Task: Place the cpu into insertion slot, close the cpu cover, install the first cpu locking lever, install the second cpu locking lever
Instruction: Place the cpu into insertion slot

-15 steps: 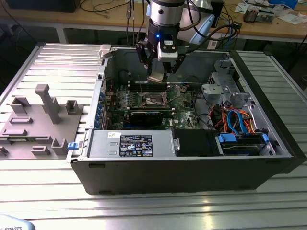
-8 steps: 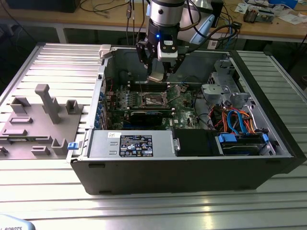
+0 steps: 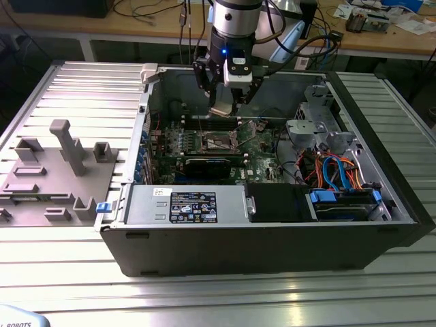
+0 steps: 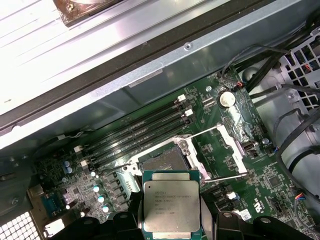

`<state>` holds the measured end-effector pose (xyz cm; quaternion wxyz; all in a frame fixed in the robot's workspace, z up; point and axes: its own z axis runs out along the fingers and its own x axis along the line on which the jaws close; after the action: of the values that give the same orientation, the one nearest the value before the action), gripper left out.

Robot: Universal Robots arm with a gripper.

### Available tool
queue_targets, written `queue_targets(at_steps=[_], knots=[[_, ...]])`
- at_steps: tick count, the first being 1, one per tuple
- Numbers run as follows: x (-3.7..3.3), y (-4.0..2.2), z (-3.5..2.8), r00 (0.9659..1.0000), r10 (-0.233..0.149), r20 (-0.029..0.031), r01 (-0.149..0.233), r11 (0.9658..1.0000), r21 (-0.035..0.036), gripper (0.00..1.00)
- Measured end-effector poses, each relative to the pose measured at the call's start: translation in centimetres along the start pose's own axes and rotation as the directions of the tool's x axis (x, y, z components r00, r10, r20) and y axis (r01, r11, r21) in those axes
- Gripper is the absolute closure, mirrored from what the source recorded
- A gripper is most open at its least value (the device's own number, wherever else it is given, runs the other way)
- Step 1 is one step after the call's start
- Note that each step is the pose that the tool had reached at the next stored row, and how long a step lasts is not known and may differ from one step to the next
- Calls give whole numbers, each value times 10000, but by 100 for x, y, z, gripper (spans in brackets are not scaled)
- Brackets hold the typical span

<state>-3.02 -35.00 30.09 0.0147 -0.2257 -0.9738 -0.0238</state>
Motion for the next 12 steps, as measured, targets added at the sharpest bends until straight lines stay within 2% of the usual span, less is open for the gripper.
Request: queue_targets(at_steps=[7, 9, 12], knots=[[0, 0, 0, 10000, 0, -17, 0, 10000, -34, 46], [0, 0, 0, 10000, 4, -46, -5, 10000, -95, 46], [0, 0, 0, 10000, 4, -49, -5, 9999, -101, 46]])
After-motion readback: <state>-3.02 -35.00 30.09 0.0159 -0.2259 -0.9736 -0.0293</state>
